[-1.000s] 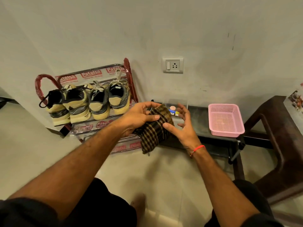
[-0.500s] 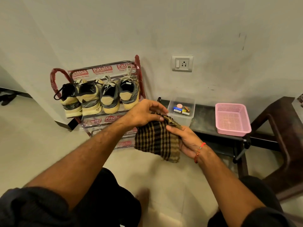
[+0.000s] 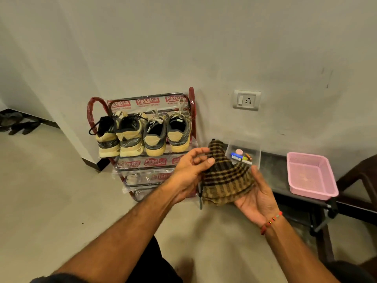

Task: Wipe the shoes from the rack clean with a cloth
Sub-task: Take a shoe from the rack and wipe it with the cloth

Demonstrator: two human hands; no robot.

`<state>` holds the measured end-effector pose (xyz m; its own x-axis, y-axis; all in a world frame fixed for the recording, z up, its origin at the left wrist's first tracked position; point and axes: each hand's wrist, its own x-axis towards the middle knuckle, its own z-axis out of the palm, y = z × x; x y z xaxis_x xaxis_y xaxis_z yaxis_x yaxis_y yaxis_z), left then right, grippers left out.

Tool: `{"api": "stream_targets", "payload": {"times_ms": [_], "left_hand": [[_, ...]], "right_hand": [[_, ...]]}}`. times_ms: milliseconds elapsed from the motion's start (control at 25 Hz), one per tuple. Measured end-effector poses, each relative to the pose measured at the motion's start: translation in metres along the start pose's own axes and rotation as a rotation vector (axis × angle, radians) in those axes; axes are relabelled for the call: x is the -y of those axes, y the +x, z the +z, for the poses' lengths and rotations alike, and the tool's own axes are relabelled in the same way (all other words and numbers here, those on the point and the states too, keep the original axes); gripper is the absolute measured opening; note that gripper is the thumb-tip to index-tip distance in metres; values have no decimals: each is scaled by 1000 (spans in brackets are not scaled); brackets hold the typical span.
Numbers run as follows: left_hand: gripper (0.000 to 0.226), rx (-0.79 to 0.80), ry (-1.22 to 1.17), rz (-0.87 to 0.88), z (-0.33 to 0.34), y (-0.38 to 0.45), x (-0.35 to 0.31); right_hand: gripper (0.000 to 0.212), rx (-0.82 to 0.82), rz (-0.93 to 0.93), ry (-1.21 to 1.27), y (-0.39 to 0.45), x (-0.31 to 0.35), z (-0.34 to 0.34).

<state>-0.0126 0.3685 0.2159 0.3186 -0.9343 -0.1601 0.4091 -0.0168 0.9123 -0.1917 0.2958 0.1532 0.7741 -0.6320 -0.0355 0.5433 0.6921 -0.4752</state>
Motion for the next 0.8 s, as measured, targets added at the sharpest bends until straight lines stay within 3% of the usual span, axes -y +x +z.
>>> {"api": "stream_targets", "payload": {"times_ms": [80,160,200,280,320,440,560,640,800], "left_hand": [[31,91,152,41,0,0,-5],[27,143,362,93,-1,2,-14],[25,166,500,122,-3,6,-19],[24,278,748,150,-6,14,-32],[25,351,823,154,-7,16,-36],[26,489,909,186,-5,23,-44],[23,415,1047,236,-11,34,-40],[24,233,1060,222,-20,44,-27],[28,-261,968,210,-49,72,-15]], "right_hand": [[88,-154,-57,-151,11,-1,-5],[96,-306,-228,-525,18,3,-13],[98,-306,-325,-783,20,7,-13],[102,-107,-410,-1139,21,10,-7],[103,11,-363,-1158,21,9,-2],[89,107,-98,-969,19,-1,15],[56,-62,0,-856,18,-11,19],[37,-177,-34,-668,19,-14,21],[37,-337,-142,-307,18,0,18]]}}
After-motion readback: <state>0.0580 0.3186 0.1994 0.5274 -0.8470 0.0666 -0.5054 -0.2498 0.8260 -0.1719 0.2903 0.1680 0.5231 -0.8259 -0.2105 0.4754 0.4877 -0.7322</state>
